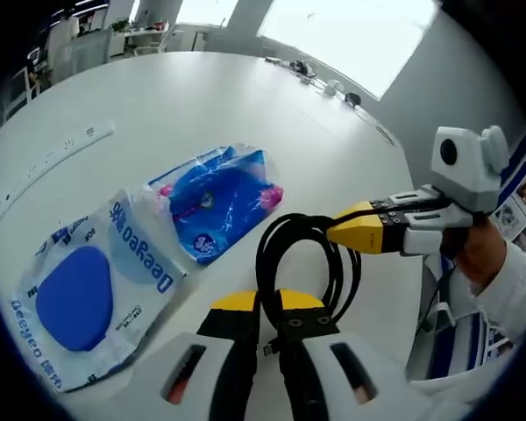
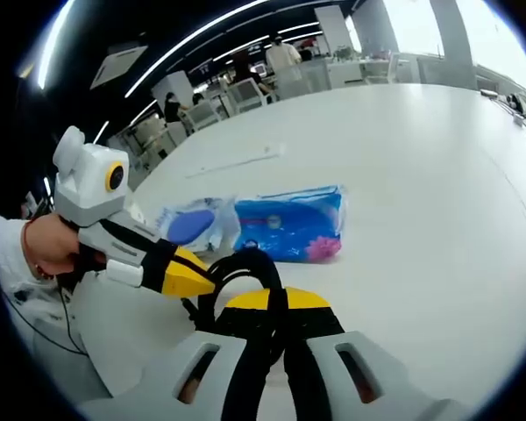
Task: Arrange the tabletop items into an orderly group along one side of the table until the central work area is clear of visible clutter.
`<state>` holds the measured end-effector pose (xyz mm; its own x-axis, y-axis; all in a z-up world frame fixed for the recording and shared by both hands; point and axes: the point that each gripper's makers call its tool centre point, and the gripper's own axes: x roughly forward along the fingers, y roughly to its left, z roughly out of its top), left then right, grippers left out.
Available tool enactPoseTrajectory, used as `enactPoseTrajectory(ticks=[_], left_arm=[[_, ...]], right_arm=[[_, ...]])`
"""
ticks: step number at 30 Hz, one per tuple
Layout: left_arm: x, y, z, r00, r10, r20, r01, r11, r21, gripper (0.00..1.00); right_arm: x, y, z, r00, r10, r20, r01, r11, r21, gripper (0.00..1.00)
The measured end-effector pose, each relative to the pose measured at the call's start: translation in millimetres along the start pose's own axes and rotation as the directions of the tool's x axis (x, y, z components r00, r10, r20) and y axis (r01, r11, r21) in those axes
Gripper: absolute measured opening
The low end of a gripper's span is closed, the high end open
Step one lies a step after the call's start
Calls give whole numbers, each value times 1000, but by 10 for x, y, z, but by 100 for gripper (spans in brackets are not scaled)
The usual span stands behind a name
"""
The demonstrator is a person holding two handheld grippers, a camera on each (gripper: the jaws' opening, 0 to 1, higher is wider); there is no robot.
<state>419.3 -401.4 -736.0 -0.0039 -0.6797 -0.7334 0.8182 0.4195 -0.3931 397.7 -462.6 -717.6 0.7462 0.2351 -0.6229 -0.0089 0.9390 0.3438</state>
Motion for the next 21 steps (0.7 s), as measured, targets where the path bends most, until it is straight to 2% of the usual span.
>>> enactPoseTrajectory(ticks=[14,21], left_arm=[[126,79,-53,1000,2,19,0,996,-90,5],[149,123,-78,1000,12,29,-9,996,-89,6]], right_arm=[[131,-100,-174,1000,-23,-6,23,999,25,1],[210,-155,-238,999,-35,-23,35,999,-4,1]])
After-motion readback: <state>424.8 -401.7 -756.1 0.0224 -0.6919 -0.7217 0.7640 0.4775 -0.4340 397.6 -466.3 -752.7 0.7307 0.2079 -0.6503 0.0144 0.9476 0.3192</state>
